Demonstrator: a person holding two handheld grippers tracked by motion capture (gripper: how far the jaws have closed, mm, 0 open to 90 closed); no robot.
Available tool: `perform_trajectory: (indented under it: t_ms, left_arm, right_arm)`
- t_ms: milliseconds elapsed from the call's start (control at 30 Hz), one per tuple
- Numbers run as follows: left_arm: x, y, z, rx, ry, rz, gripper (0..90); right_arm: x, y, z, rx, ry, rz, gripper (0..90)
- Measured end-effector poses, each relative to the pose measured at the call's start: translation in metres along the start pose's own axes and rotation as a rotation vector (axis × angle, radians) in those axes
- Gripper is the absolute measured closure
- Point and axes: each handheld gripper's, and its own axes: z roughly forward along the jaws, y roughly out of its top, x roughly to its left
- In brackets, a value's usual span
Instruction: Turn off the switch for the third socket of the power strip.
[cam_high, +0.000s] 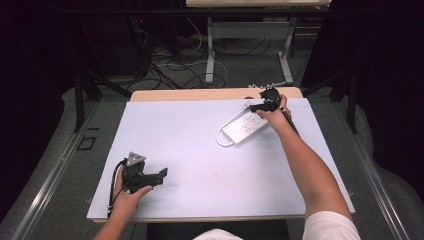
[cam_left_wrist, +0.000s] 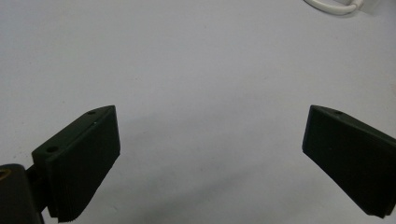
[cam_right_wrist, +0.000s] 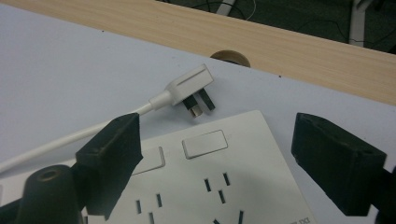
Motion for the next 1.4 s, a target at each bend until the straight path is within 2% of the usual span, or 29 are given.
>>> perform_trajectory:
  t_ms: [133,167,267,400,600,1100,1167,1400]
  left_arm:
    - [0.001,0.0,-0.001,0.015,-0.004,0.003,4.2]
    - [0.0,0.0,0.0,-0.004,0.004,-0.001,4.2]
    - [0.0,0.0,-0.001,0.002,0.003,0.0,4.1]
    - [0.0,0.0,-0.002,0.008,0.002,0.01,4.1]
    - [0.0,0.0,-0.001,0.003,0.003,0.007,4.2]
    - [-0.002,0.0,-0.002,-0.011,0.01,0.006,4.2]
    - [-0.001,0.0,-0.002,0.001,0.007,0.008,4.1]
    - [-0.001,0.0,-0.002,-0.003,0.008,0.007,4.2]
  right_arm:
    - [0.001,0.001,-0.006,-0.009,-0.005,-0.026,8.4]
    - [0.001,0.002,-0.008,-0.013,-0.003,-0.035,7.6]
    - [0.003,0.002,-0.014,0.001,-0.003,-0.037,4.2]
    - [0.004,0.003,-0.021,-0.009,0.01,-0.048,0.0]
    - [0.007,0.003,-0.036,-0.003,0.017,-0.084,0.0]
    - [0.022,0.001,-0.073,0.001,0.073,-0.105,0.0]
    - [0.024,-0.001,-0.079,-0.002,0.084,-0.108,0.0]
    - [0.028,-0.012,-0.095,-0.011,0.116,-0.101,0.0]
